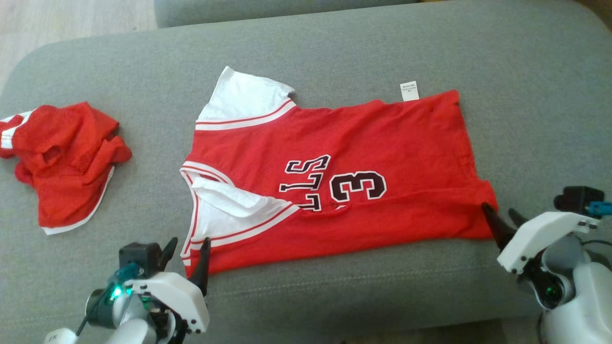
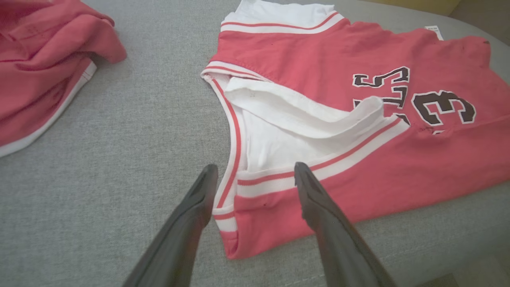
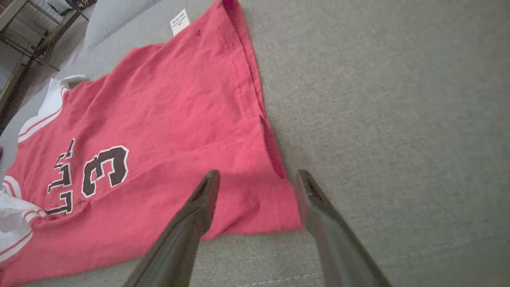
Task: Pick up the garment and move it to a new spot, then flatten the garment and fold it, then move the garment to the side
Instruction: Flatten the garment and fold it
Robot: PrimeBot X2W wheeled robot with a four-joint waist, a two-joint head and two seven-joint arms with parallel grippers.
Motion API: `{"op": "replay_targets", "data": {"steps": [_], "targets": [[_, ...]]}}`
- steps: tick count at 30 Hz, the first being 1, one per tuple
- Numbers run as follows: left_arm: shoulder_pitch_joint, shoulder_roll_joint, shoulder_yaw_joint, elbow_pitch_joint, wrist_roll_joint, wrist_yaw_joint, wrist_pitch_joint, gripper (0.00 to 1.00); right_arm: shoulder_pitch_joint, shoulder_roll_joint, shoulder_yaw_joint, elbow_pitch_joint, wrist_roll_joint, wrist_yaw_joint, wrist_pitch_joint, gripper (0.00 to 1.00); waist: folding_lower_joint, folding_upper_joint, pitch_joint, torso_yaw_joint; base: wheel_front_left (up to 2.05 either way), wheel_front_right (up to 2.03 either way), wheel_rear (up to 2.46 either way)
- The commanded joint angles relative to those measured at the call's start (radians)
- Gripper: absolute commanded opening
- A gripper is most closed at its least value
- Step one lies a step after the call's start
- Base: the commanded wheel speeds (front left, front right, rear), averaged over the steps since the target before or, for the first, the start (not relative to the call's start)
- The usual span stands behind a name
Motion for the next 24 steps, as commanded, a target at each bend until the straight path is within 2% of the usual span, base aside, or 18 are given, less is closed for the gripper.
{"op": "replay_targets", "data": {"steps": [1,4,8,16,19,24], "targets": [[-0.023,0.03,0.033,-0.034,-0.005,0.007,-0.001,1.0,-0.007,0.0,-0.004,-0.069,-0.019,0.006,-0.003,1.0,0.0,0.0,-0.001,-0.004,0.0,0.0,0.0],[-0.025,0.034,0.041,-0.045,-0.008,0.012,-0.009,1.0,-0.005,0.004,-0.019,-0.102,-0.032,0.006,-0.016,1.0,0.0,0.0,-0.002,-0.006,0.0,0.0,0.0],[-0.041,0.036,0.078,-0.089,-0.014,0.029,-0.069,1.0,-0.01,0.018,-0.025,-0.188,-0.046,0.006,-0.09,1.0,0.0,0.0,-0.001,-0.009,0.0,0.0,0.0],[-0.091,0.019,0.152,-0.195,-0.019,0.04,-0.173,1.0,-0.02,0.041,0.066,-0.354,-0.01,0.006,-0.258,1.0,0.0,0.0,0.036,-0.039,0.0,0.0,0.0],[-0.132,0.031,0.158,-0.203,-0.011,0.036,-0.17,1.0,-0.041,0.049,0.09,-0.383,-0.019,0.006,-0.294,1.0,0.0,0.0,0.071,-0.06,0.0,0.0,0.0],[-0.269,0.096,0.146,-0.171,0.004,0.0,-0.057,1.0,-0.104,0.074,0.128,-0.421,-0.006,0.006,-0.328,1.0,0.0,0.0,0.163,-0.104,0.0,0.0,0.0]]}}
